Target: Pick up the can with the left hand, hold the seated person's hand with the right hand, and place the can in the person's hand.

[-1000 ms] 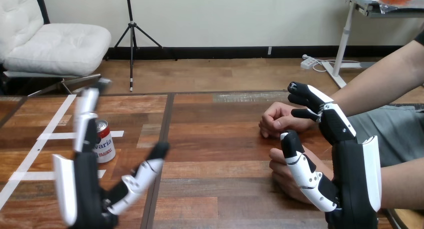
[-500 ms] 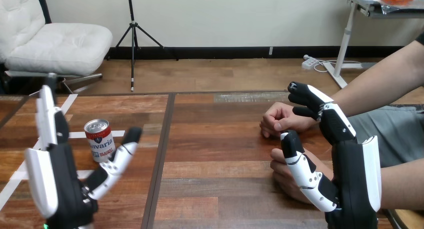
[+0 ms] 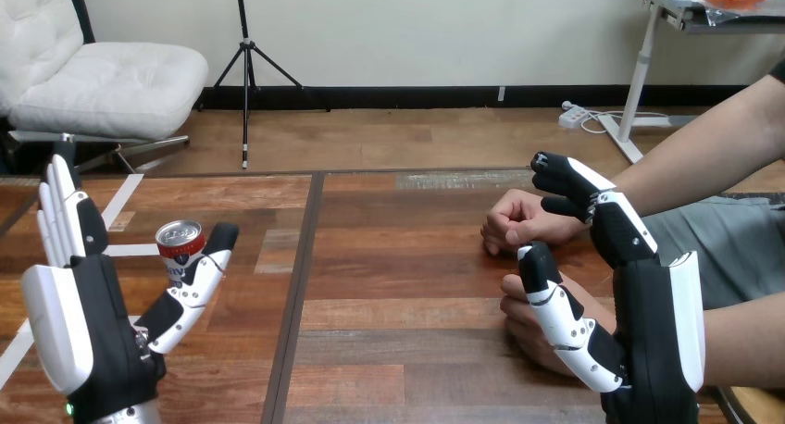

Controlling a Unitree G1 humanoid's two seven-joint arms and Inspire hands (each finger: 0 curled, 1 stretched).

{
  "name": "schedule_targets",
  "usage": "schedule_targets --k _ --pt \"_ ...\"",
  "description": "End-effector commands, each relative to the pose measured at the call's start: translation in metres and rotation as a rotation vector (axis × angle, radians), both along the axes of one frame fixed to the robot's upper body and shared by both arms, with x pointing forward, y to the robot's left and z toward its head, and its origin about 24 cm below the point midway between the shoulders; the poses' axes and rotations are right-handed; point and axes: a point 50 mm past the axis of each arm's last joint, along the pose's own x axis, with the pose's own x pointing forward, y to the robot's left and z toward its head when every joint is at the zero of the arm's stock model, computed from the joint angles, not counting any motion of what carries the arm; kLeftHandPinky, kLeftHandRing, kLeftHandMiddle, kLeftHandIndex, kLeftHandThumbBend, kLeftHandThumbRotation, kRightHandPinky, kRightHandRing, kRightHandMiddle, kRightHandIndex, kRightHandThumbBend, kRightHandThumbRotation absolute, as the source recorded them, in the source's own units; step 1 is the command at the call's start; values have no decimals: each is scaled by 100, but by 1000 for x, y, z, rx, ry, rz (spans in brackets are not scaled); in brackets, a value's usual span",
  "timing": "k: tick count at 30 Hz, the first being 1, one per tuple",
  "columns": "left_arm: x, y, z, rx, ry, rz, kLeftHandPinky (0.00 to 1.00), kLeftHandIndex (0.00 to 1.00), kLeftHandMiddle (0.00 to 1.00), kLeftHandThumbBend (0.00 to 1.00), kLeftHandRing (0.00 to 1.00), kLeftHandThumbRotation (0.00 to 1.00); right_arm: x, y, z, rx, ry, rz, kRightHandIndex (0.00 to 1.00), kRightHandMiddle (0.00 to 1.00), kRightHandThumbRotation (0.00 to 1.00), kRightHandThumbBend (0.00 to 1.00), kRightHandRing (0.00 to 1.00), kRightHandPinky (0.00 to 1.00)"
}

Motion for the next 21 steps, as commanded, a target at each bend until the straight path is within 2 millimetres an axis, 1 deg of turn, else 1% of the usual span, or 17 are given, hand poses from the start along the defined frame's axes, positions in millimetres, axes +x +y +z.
schedule_targets --k 1,7,16,21 --pt "17 -3 17 27 -75 -27 100 100 100 70 100 47 7 1 12 8 -66 7 79 80 61 43 78 71" --pt "21 -1 14 18 -59 -25 100 100 100 69 100 43 7 -1 12 -4 -70 5 79 81 62 42 78 71" --pt "28 3 11 18 -23 -30 100 100 100 67 100 42 9 -1 12 2 -76 13 79 81 62 42 78 71" --pt "32 4 9 15 5 -33 100 98 100 68 100 41 9 -1 13 0 -74 13 79 81 61 42 79 71"
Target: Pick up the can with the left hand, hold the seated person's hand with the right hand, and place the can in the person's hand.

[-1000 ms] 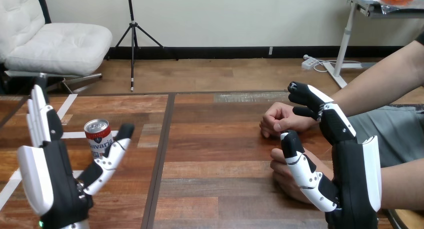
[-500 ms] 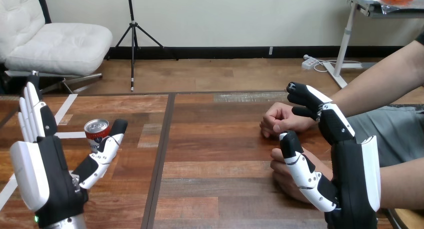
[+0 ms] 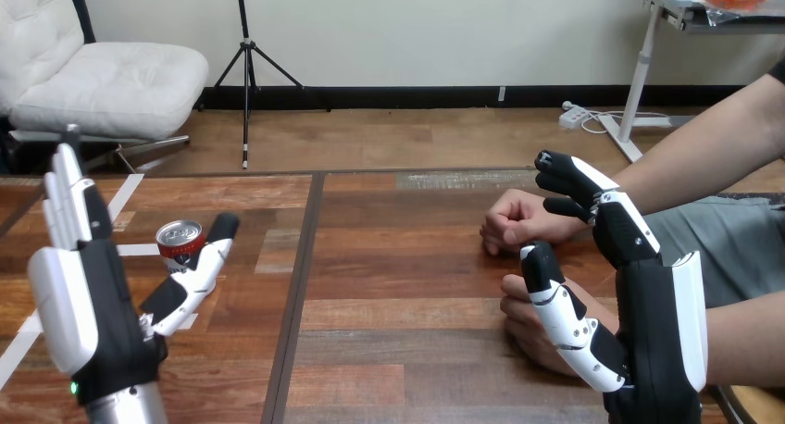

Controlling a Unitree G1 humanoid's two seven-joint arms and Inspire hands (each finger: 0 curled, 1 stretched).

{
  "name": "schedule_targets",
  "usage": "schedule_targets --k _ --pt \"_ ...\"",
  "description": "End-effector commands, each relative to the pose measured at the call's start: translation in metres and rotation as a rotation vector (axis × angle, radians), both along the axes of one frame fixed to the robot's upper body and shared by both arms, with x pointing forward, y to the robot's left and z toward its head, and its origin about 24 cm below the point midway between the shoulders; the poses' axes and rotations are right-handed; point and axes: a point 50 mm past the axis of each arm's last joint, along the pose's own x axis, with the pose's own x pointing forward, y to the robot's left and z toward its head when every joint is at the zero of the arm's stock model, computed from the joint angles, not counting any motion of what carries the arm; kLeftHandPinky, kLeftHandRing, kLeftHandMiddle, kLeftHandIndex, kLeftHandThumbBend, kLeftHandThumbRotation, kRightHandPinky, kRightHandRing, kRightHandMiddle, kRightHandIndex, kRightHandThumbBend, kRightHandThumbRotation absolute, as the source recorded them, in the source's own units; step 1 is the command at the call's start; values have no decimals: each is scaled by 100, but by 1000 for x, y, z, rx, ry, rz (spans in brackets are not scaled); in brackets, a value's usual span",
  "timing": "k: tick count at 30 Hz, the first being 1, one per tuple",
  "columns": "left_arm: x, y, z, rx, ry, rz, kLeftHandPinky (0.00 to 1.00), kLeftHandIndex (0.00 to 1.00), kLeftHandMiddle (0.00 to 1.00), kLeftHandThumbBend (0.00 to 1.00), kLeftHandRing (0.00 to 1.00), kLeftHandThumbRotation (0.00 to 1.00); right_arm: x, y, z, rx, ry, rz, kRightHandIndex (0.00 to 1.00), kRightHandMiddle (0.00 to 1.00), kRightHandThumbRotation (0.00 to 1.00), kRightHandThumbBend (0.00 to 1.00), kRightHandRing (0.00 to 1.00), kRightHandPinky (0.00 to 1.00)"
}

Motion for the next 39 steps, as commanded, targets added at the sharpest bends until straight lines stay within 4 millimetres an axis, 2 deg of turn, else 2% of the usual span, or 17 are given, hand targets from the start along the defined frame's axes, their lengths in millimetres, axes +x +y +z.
schedule_targets --k 1,7,27,39 --pt "18 0 10 11 -12 -31 100 98 100 68 99 41 9 1 13 7 -75 17 79 81 61 42 79 71" --pt "24 2 8 -2 47 -36 99 97 99 70 98 41 10 1 13 7 -73 20 79 81 61 42 79 70" --pt "45 7 -1 -49 186 -54 86 93 95 77 91 36 10 0 13 1 -74 21 79 81 61 42 79 70" --pt "55 8 -9 -43 247 -36 82 92 93 77 89 34 9 0 12 2 -71 24 79 81 61 43 79 70"
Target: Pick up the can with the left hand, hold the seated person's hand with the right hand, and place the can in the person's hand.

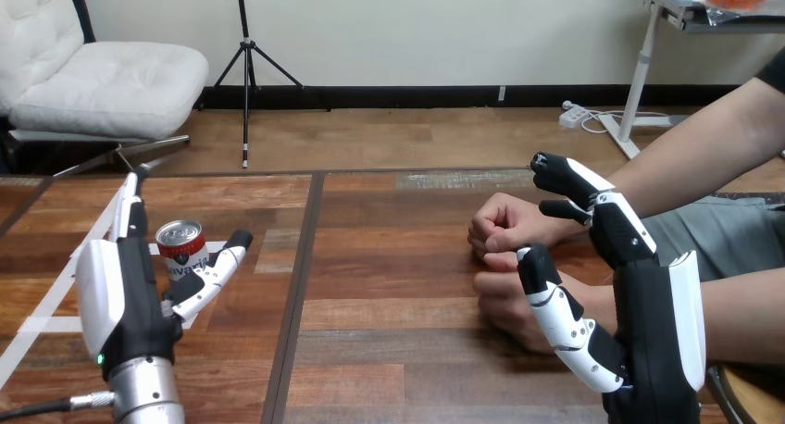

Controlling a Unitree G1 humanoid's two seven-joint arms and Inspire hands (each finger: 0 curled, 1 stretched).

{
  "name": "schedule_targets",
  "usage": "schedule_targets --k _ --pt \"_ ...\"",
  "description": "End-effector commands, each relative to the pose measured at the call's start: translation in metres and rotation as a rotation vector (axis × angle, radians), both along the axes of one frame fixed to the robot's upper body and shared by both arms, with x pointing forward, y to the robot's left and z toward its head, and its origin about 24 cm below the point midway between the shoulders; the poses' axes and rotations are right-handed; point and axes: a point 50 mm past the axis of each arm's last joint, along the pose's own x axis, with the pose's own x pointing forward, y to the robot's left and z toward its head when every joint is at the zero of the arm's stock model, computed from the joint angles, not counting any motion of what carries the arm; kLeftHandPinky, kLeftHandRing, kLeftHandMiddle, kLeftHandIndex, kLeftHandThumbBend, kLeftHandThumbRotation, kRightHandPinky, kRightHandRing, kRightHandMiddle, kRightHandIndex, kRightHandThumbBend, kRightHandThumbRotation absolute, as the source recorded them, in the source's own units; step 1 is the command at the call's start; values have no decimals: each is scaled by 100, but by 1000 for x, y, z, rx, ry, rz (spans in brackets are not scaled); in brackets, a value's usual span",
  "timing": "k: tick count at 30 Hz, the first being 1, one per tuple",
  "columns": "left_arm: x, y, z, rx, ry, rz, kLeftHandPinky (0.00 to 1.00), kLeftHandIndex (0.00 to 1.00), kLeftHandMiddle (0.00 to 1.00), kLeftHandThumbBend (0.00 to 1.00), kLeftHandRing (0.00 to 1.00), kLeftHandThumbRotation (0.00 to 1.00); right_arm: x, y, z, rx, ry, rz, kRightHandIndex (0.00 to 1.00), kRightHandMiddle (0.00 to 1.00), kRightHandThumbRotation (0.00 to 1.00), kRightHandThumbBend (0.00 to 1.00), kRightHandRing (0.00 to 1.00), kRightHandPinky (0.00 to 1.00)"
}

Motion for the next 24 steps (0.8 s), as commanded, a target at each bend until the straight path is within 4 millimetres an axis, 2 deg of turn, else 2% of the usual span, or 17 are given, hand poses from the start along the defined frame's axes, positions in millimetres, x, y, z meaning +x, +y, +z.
schedule_targets --k 1,24 --pt "23 0 17 32 -53 -23 82 92 93 77 89 33 9 0 12 8 -75 16 79 81 61 43 79 70" --pt "35 7 4 31 39 7 80 92 93 76 90 25 9 1 12 8 -74 24 79 80 60 42 78 70"
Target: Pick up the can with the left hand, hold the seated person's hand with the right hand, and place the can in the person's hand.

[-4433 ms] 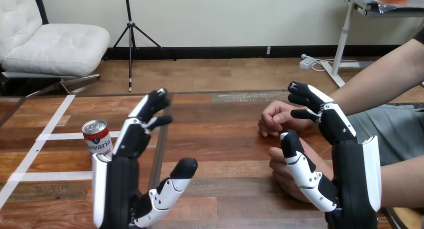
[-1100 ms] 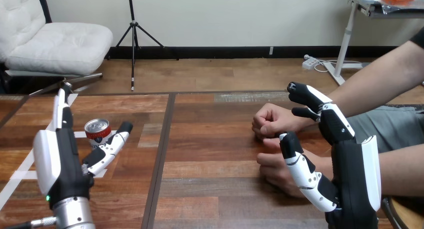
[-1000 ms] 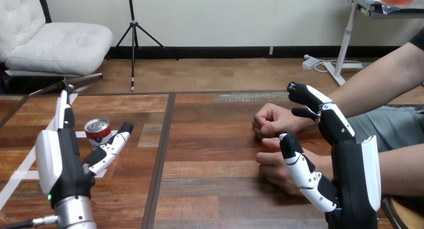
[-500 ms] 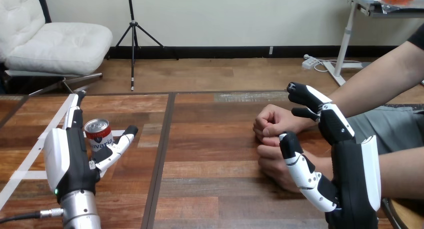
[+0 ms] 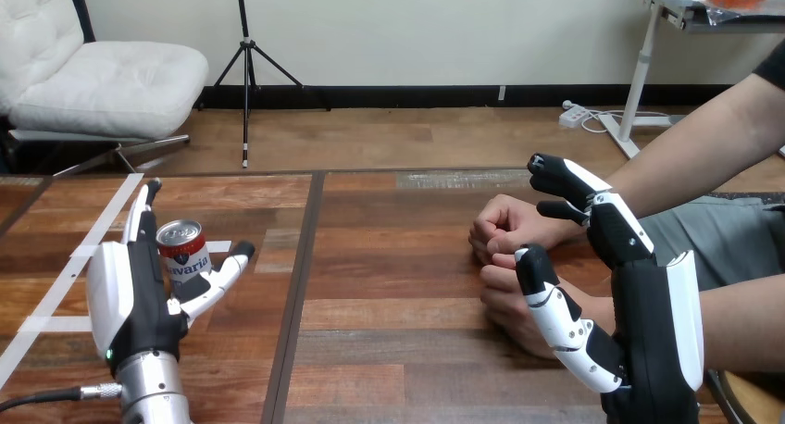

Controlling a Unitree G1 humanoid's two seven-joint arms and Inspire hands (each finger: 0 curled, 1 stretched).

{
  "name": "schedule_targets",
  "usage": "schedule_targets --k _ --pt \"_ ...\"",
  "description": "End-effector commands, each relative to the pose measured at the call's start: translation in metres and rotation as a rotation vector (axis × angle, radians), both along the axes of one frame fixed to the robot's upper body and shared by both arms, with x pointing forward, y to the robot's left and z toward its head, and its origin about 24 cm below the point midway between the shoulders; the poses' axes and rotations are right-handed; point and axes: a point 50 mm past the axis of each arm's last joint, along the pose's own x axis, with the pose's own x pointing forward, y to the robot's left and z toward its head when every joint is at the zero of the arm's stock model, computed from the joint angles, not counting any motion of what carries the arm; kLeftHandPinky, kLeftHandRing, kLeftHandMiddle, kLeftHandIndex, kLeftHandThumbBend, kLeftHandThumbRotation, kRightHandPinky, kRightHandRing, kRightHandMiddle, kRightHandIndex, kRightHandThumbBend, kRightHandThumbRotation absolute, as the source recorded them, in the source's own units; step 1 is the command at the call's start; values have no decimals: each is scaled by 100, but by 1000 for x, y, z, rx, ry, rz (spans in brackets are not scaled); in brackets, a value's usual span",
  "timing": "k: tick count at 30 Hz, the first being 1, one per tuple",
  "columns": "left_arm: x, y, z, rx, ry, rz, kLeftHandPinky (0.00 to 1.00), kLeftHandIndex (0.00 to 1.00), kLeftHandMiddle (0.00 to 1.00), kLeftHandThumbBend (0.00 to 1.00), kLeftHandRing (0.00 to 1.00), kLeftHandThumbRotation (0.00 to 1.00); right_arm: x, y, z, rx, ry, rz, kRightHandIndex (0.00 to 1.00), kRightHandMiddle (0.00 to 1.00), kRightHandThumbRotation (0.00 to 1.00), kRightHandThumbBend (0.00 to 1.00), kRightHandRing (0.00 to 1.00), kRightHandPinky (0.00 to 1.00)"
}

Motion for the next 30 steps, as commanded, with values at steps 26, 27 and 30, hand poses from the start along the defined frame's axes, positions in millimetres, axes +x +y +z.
schedule_targets --k 26,27,30 --pt "27 10 15 83 -28 38 79 93 94 78 90 27 8 0 11 9 -77 15 79 81 60 43 78 70" --pt "27 11 15 84 -29 40 79 93 94 78 90 27 7 0 11 8 -77 14 79 81 60 43 78 70" --pt "27 11 15 87 -38 49 79 93 94 78 90 27 7 0 11 7 -77 12 79 81 60 43 78 70"
